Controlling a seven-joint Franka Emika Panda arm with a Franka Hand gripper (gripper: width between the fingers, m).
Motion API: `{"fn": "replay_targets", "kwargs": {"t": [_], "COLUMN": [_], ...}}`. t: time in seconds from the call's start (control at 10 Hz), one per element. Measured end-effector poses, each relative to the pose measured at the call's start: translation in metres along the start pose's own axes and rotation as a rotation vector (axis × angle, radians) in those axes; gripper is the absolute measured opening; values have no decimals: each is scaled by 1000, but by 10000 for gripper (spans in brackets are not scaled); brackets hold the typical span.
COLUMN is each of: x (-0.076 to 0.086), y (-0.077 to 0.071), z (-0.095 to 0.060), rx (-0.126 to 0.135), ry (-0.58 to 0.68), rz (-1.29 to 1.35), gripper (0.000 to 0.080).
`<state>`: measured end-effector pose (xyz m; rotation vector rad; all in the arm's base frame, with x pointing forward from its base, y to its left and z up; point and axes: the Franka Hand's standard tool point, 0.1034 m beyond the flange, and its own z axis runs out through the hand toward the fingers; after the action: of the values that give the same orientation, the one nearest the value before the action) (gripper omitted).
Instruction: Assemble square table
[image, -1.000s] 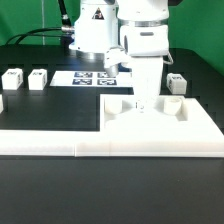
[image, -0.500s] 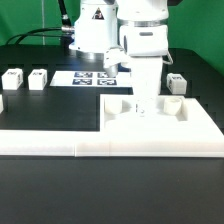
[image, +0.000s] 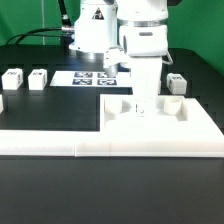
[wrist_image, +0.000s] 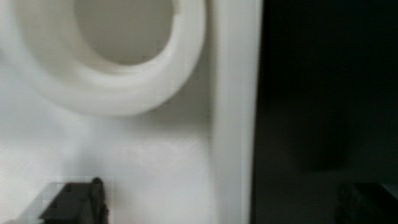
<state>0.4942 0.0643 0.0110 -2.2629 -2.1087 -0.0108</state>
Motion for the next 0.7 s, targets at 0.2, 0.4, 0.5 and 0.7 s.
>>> {"fn": "replay_targets", "kwargs": {"t": [0.2,0.4,0.5,0.7], "x": [13,36,49,94], "y": [-6,-24,-31,-41], "z": [-27,-42,-45,-55], "rx": [-27,-39,-42,-61], "ry": [-7,-9,-3,17], "rz": [104,229,404,647], "gripper": [649,649,649,649]}}
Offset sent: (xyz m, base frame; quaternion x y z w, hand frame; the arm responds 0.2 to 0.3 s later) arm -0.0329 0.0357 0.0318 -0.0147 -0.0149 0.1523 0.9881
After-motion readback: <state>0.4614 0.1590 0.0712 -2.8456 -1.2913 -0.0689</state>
